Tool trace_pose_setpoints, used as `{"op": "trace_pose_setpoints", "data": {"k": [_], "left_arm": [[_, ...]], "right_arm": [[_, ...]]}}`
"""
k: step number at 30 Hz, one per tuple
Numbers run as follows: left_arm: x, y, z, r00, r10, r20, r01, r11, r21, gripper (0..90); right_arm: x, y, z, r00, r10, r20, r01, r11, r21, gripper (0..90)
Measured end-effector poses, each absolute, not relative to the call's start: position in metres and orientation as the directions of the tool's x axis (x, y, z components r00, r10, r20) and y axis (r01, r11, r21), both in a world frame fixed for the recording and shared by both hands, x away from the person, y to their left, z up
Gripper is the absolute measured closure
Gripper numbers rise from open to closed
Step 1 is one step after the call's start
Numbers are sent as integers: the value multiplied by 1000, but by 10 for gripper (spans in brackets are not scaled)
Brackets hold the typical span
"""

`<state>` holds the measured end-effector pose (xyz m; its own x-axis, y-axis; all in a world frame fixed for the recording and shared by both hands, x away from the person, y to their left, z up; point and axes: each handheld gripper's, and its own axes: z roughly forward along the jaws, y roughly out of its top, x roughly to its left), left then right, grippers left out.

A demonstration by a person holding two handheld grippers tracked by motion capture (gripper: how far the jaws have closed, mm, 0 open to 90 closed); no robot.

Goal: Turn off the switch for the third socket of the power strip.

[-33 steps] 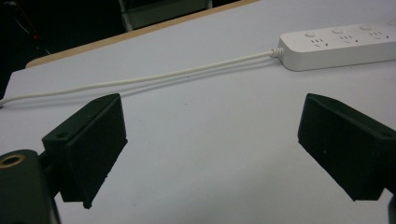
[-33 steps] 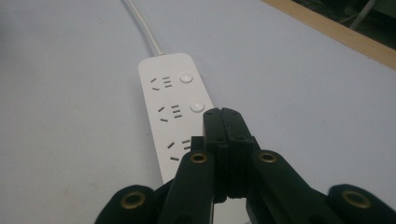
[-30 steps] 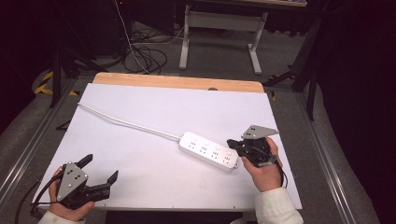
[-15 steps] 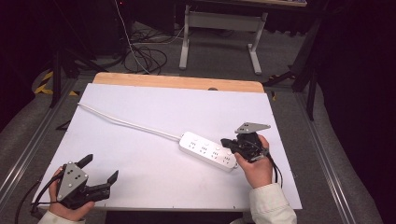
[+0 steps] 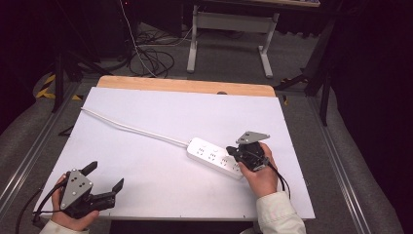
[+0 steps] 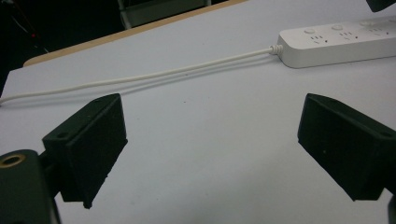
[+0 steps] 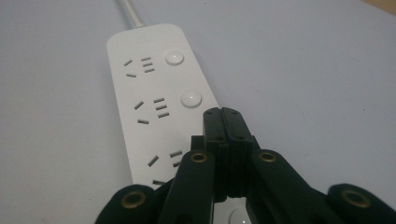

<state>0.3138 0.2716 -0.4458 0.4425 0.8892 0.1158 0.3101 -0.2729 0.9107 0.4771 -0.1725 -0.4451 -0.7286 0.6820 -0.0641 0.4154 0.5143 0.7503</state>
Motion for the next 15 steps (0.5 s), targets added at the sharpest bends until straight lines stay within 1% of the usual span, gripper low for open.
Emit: {"op": "trace_pose_setpoints", "data": {"k": [15], "left_arm": [[314,271,-446,446,887,118,307,-275,911,85]], "right_arm": [[480,-167,-454,-729,681,-72,428,535,729,900]]}}
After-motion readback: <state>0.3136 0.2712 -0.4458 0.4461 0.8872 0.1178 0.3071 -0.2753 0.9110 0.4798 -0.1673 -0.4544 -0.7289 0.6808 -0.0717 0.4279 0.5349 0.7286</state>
